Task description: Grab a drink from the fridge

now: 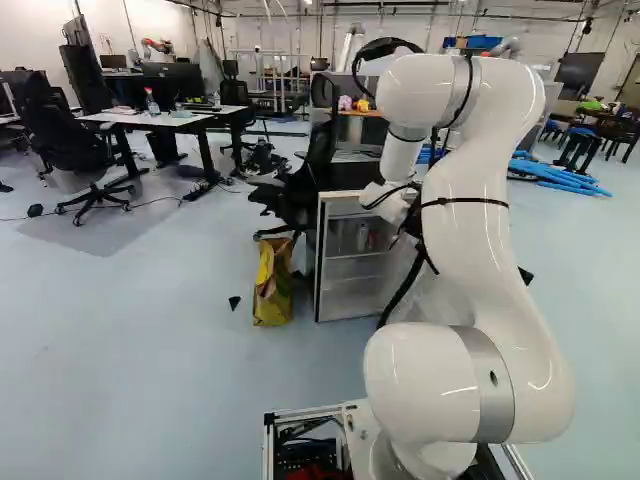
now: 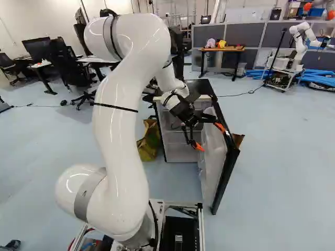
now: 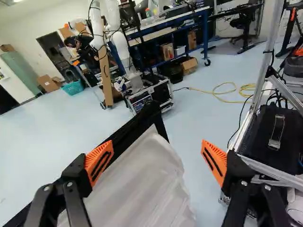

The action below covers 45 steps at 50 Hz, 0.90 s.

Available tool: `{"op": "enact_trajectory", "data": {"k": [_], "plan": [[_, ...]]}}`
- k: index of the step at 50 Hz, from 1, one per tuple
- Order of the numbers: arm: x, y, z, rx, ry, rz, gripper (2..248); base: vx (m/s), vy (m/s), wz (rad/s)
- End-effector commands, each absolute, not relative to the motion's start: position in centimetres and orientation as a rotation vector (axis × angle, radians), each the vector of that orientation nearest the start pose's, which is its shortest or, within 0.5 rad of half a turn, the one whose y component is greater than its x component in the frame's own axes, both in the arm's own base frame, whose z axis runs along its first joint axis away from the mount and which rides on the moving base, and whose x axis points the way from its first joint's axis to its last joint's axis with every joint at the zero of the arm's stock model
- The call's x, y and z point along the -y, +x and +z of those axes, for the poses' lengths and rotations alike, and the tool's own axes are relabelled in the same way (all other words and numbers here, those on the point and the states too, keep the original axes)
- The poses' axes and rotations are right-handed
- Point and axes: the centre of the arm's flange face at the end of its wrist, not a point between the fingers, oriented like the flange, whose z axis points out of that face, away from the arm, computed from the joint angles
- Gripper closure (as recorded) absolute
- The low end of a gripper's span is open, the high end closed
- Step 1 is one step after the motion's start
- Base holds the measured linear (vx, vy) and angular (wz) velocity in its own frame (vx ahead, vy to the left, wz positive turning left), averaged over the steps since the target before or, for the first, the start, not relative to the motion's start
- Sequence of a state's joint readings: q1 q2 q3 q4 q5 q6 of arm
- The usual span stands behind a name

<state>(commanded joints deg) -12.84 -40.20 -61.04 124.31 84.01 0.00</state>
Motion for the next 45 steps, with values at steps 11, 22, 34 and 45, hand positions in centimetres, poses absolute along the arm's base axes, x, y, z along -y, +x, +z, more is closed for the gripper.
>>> {"op": "enact_trajectory", "data": {"k": [11, 22, 34, 45], "plan": [[20.7, 47.7, 29.2, 1.934, 0.438, 0.749, 3, 0.0, 0.0, 0.0], [23.0, 48.2, 29.3, 1.981, 0.397, 0.736, 3, 0.0, 0.0, 0.0], [25.5, 48.5, 29.6, 2.006, 0.342, 0.727, 3, 0.0, 0.0, 0.0], [27.7, 48.8, 29.9, 2.025, 0.293, 0.721, 3, 0.0, 0.0, 0.0]]}}
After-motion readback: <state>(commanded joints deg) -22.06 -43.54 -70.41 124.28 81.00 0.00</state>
